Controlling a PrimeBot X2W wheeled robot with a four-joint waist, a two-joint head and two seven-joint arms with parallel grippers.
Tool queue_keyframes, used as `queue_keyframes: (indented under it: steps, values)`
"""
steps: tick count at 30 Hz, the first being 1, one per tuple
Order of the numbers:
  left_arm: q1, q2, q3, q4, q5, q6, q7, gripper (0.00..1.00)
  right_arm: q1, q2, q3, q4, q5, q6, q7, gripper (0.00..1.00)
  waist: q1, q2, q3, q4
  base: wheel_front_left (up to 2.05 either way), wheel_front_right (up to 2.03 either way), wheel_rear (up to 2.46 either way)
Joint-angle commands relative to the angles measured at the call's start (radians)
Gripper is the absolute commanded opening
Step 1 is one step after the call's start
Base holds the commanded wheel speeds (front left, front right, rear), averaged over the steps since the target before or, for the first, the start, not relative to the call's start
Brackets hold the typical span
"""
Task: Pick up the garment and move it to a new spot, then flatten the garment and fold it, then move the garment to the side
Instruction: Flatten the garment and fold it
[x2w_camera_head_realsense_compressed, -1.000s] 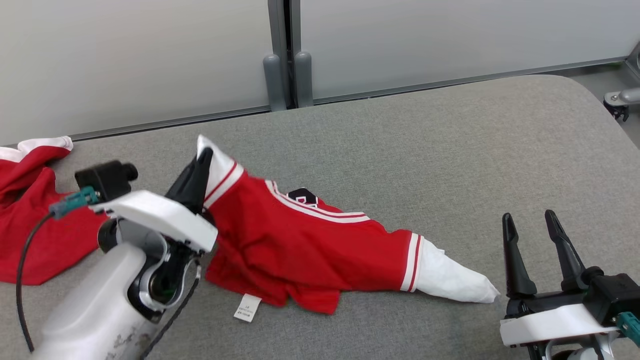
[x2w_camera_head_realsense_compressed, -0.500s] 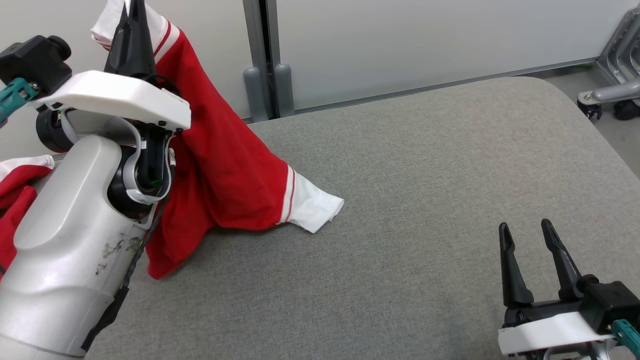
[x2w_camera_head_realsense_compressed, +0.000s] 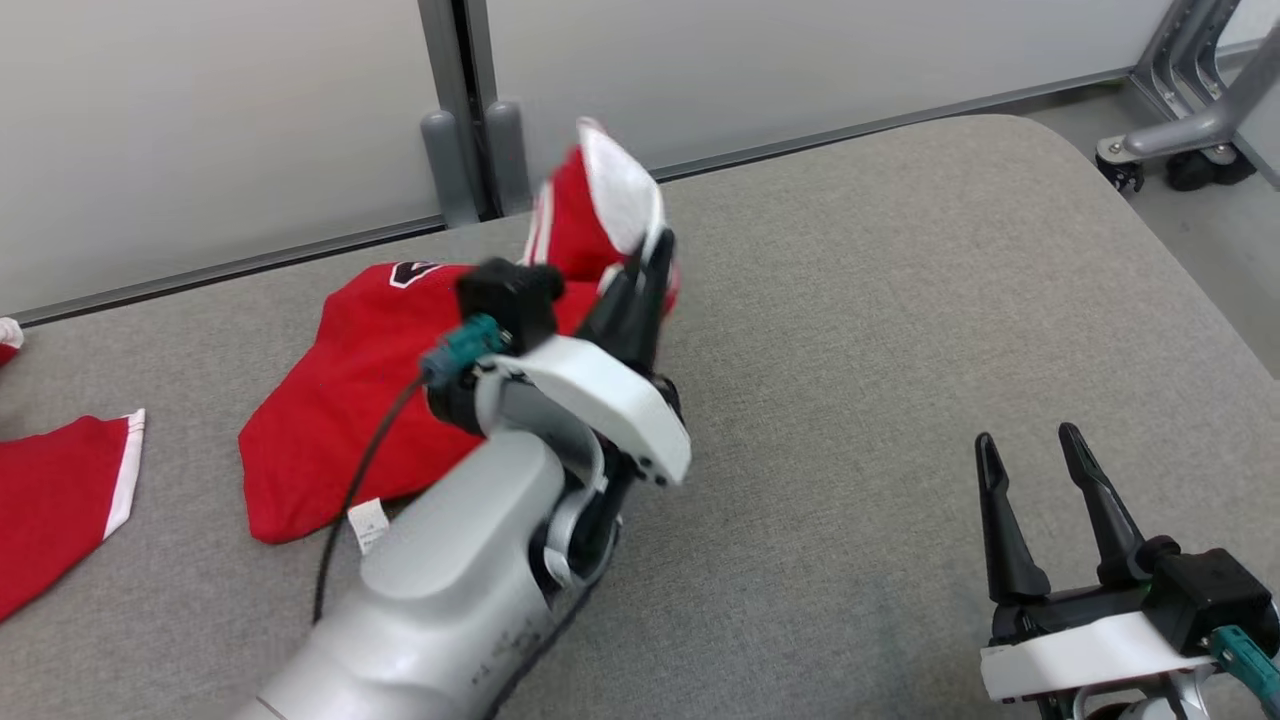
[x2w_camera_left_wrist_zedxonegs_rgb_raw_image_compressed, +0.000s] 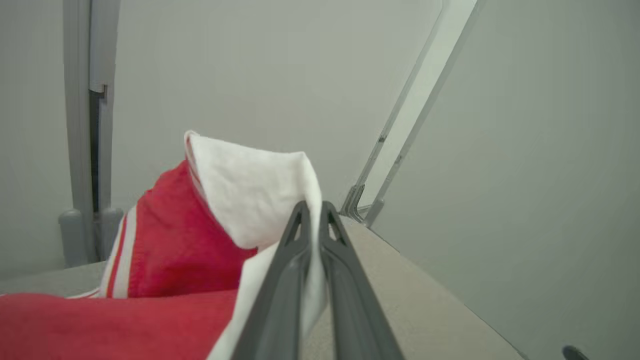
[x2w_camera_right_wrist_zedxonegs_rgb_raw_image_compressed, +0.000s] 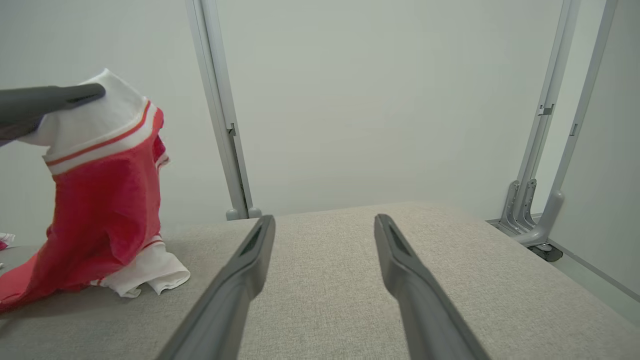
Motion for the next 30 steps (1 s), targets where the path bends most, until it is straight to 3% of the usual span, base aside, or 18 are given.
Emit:
queue_keyframes:
  steps: [1,11,12,13,15,20,23,26,30]
  values:
    - [0.012,0.002,-0.016,0.003,0.009,-0.008,-0.001,0.00,-0.005,-0.006,-0.004,-0.001,0.003,0.002,0.000,1.00,0.0000,0.0000,0.013,-0.014,0.00,0.00,0.00]
    - [0.128,-0.022,-0.284,0.005,-0.003,-0.091,0.021,0.00,-0.012,-0.006,-0.009,-0.009,0.030,0.002,0.000,1.00,0.0000,0.0000,0.060,-0.067,0.00,0.00,0.00]
    - [0.135,-0.022,-0.306,-0.005,-0.017,-0.108,0.018,0.13,-0.012,-0.006,-0.009,-0.009,0.033,0.002,0.000,1.00,0.0000,0.0000,0.064,-0.069,0.00,0.00,0.00]
    - [0.142,-0.022,-0.323,-0.011,-0.033,-0.122,0.017,0.38,-0.015,-0.006,-0.009,-0.008,0.036,0.002,0.000,1.00,0.0000,0.0000,0.068,-0.070,0.00,0.00,0.00]
    - [0.147,-0.022,-0.361,-0.027,-0.059,-0.156,0.015,1.00,-0.018,-0.006,-0.013,-0.008,0.039,0.002,0.000,1.00,0.0000,0.0000,0.072,-0.070,0.00,0.00,0.00]
    - [0.123,-0.021,-0.394,-0.067,-0.110,-0.202,0.000,1.00,-0.017,-0.006,-0.030,-0.007,0.044,0.002,0.000,1.00,0.0000,0.0000,0.076,-0.051,0.00,0.00,0.00]
    - [0.113,-0.020,-0.364,-0.095,-0.131,-0.205,-0.011,1.00,-0.020,-0.006,-0.035,-0.006,0.042,0.002,0.000,1.00,0.0000,0.0000,0.074,-0.036,0.00,0.00,0.00]
    - [0.128,-0.004,-0.288,-0.097,-0.119,-0.173,-0.017,1.00,-0.016,-0.006,-0.046,-0.011,0.043,0.002,0.000,1.00,0.0000,0.0000,0.067,-0.019,0.00,0.00,0.00]
    - [0.214,0.104,-0.122,-0.129,-0.055,-0.091,-0.019,1.00,-0.003,-0.006,-0.060,-0.016,0.036,0.002,0.000,1.00,0.0000,0.0000,0.054,-0.002,0.00,0.00,0.00]
